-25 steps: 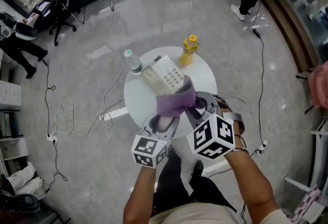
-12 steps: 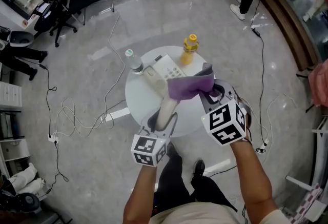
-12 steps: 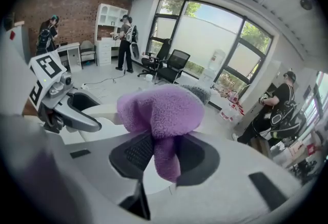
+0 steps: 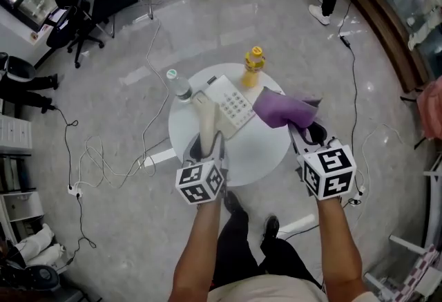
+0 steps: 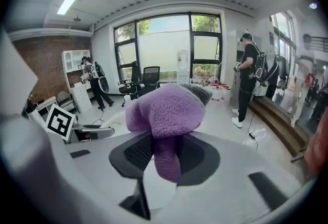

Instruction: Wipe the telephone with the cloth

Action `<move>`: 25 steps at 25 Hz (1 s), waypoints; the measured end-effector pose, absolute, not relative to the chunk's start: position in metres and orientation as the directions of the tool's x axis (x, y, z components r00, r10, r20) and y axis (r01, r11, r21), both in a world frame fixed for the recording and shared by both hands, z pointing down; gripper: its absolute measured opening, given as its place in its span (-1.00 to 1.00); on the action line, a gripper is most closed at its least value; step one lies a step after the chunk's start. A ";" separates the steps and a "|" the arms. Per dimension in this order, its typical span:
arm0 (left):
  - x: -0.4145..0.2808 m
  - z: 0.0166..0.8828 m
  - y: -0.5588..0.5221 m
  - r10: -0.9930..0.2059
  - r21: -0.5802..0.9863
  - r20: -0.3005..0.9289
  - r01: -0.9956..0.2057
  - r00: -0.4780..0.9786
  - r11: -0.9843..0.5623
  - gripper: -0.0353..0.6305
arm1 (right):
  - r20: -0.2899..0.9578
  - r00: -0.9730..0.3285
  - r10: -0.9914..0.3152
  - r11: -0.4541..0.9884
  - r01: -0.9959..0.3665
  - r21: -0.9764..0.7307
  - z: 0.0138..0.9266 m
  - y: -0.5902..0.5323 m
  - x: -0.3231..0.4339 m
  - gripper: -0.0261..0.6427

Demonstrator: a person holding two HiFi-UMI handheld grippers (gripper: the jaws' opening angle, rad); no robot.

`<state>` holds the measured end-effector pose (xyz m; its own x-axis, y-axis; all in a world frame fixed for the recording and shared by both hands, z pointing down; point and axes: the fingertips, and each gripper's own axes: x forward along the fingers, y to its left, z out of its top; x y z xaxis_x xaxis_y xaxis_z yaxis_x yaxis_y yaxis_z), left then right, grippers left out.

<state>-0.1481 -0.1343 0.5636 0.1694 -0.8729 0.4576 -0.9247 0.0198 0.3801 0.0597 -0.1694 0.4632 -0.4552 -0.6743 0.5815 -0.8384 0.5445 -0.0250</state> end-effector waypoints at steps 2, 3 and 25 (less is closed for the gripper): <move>-0.157 0.575 -0.141 -0.870 0.384 0.480 -0.919 0.114 0.091 -0.29 | 0.593 -0.446 -0.670 0.533 -0.845 -0.034 0.473 -0.161 0.068 -0.60; -0.160 0.582 -0.144 -0.865 0.384 0.494 -0.915 0.088 0.126 -0.29 | 0.601 -0.442 -0.665 0.530 -0.847 -0.036 0.479 -0.156 0.072 -0.60; -0.193 0.678 -0.202 -0.752 0.260 0.634 -0.866 -0.180 0.427 -0.29 | 0.732 -0.368 -0.574 0.507 -0.861 -0.035 0.575 -0.108 0.120 -0.60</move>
<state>-0.1925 -0.2025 0.6777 -0.1805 -0.7520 0.6340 -0.8659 0.4272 0.2602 0.1202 -0.1081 0.5752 -0.3681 -0.5736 0.7317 -0.8610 0.5073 -0.0355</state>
